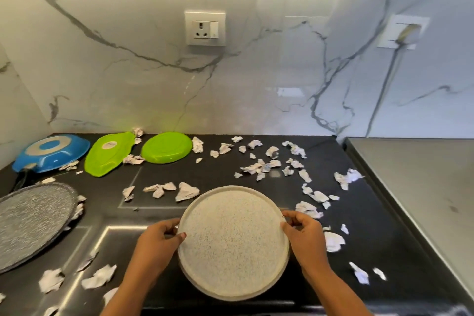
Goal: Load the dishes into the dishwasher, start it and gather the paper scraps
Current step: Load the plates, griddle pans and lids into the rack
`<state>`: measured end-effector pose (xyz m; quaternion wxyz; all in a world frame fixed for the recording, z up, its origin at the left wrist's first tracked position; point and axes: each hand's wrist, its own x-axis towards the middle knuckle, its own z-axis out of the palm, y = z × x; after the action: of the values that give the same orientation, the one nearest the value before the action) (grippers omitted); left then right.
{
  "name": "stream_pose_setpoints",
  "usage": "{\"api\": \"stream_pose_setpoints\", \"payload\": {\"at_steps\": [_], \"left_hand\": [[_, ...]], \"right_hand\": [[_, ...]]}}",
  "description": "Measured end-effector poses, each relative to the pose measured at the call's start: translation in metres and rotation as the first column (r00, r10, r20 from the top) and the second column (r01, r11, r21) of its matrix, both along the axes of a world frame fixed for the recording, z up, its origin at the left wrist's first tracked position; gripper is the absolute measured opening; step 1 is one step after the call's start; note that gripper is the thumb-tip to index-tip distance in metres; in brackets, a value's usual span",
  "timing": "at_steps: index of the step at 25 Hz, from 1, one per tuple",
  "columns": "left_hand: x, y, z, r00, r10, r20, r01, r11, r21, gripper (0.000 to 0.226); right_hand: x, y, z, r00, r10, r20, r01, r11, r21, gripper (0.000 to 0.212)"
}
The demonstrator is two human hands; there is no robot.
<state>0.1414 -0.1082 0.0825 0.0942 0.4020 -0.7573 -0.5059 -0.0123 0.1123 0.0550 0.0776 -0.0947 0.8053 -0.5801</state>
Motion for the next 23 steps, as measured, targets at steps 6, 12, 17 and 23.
{"api": "stream_pose_setpoints", "payload": {"at_steps": [6,12,17,23], "left_hand": [[-0.049,0.065,0.005,0.983,-0.185,0.001,0.185,0.983,-0.002,0.034],[-0.081,0.146,0.005,0.914,-0.404,-0.043,0.404,0.915,0.003,0.032],[-0.092,0.203,0.008,0.853,-0.521,-0.037,0.521,0.853,-0.017,0.044],[-0.092,0.278,0.014,0.721,-0.693,-0.019,0.688,0.718,-0.107,0.052]], "right_hand": [[-0.005,0.093,-0.002,0.977,-0.214,-0.013,0.214,0.976,0.033,0.019],[0.004,0.187,0.001,0.906,-0.419,0.058,0.421,0.907,-0.017,0.018],[0.024,0.252,0.008,0.837,-0.541,0.082,0.545,0.838,-0.04,0.016],[0.064,0.325,0.006,0.732,-0.671,0.123,0.679,0.733,-0.041,0.019]]}}
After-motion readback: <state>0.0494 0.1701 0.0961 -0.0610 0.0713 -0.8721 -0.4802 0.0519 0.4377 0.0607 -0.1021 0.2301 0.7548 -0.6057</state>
